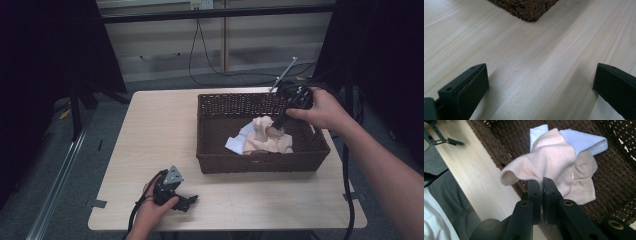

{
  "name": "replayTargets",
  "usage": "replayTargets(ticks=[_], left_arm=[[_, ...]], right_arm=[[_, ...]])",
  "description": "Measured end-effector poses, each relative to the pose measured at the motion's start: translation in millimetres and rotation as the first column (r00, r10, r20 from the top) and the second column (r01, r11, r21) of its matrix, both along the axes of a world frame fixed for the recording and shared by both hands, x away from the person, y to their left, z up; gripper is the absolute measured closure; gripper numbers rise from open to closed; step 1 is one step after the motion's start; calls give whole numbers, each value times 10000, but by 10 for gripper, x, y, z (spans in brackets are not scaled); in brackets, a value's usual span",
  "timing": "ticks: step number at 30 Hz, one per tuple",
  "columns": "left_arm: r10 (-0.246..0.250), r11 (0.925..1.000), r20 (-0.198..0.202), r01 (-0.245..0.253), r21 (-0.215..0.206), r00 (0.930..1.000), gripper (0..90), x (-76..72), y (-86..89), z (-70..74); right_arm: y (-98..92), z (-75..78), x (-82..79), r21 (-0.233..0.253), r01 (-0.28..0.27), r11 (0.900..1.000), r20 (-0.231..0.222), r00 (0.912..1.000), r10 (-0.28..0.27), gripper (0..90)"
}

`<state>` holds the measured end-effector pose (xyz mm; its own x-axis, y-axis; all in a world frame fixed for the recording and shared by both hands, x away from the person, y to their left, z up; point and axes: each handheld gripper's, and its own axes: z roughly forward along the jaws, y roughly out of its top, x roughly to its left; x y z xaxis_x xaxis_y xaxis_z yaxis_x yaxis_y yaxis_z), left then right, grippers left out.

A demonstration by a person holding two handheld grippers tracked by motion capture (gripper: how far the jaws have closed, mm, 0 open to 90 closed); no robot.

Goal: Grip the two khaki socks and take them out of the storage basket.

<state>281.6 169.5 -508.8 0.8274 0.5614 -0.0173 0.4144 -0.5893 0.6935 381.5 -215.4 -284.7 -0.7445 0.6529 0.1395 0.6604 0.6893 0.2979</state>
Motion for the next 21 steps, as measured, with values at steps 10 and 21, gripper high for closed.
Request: replayTargets(ticks=[10,21], left_arm=[[-9,10000,5,9,16,10000,0,0,1,1],[-9,10000,1,9,12,10000,0,0,1,1]], right_arm=[[1,105,-192,141,-569,9983,188,9982,566,862],[-94,215,-356,397,-834,9957,300,9962,822,859]])
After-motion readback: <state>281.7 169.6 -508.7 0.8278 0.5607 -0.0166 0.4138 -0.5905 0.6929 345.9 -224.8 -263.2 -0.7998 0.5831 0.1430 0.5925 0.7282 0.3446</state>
